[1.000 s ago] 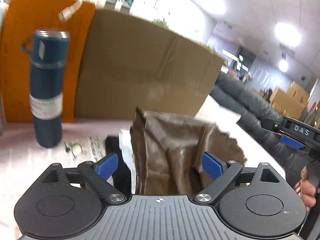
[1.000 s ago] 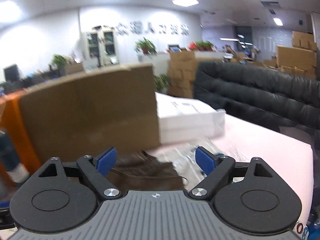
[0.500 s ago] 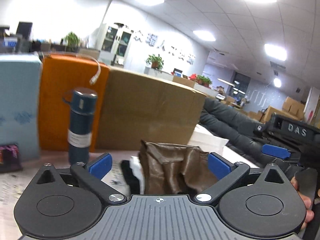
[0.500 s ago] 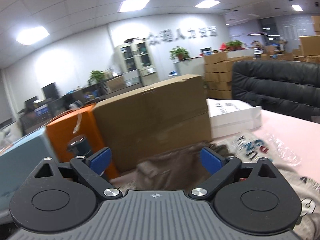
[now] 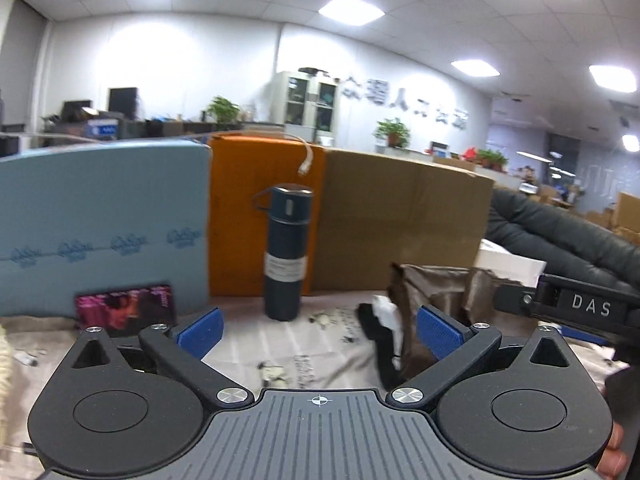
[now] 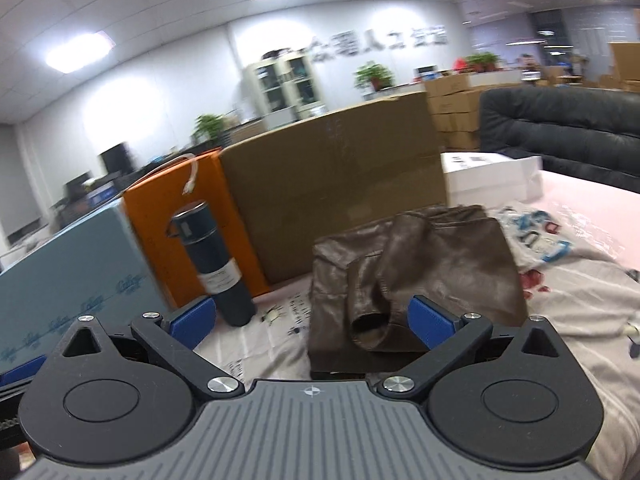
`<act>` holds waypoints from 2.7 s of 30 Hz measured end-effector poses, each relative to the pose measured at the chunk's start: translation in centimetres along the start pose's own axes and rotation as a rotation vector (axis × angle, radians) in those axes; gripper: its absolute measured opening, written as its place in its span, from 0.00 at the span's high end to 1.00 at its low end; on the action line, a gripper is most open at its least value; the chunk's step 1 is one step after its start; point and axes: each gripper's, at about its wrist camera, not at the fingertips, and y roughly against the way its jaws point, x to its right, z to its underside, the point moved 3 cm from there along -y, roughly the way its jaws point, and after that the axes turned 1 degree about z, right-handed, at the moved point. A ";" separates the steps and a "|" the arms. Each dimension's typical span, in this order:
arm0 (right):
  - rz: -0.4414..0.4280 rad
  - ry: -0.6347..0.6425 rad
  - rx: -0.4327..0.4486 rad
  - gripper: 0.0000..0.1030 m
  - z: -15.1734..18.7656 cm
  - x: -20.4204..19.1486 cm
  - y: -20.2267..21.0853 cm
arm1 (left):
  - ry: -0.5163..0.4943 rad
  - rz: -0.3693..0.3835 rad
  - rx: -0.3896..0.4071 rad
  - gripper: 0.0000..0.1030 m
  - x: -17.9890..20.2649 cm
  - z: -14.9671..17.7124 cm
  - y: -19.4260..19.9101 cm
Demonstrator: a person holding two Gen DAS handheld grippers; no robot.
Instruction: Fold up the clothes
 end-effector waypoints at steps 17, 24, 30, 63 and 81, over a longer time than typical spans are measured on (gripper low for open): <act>0.034 0.027 0.004 0.00 1.2 -1.0 -1.2 | -0.036 0.018 0.016 0.00 0.0 0.7 0.0; 0.019 0.039 -0.011 0.00 1.3 -1.4 -1.7 | -0.039 0.020 0.009 0.00 -0.1 0.8 -0.2; 0.019 0.033 -0.008 0.00 1.3 -1.3 -1.5 | -0.044 0.023 0.009 0.00 0.0 0.8 -0.1; 0.009 0.041 -0.047 0.00 1.7 -1.6 -2.6 | -0.019 -0.015 0.003 0.00 -0.9 0.6 -0.3; 0.016 0.041 -0.041 0.00 1.7 -1.6 -2.3 | -0.017 -0.015 0.009 0.00 -0.9 0.6 -0.3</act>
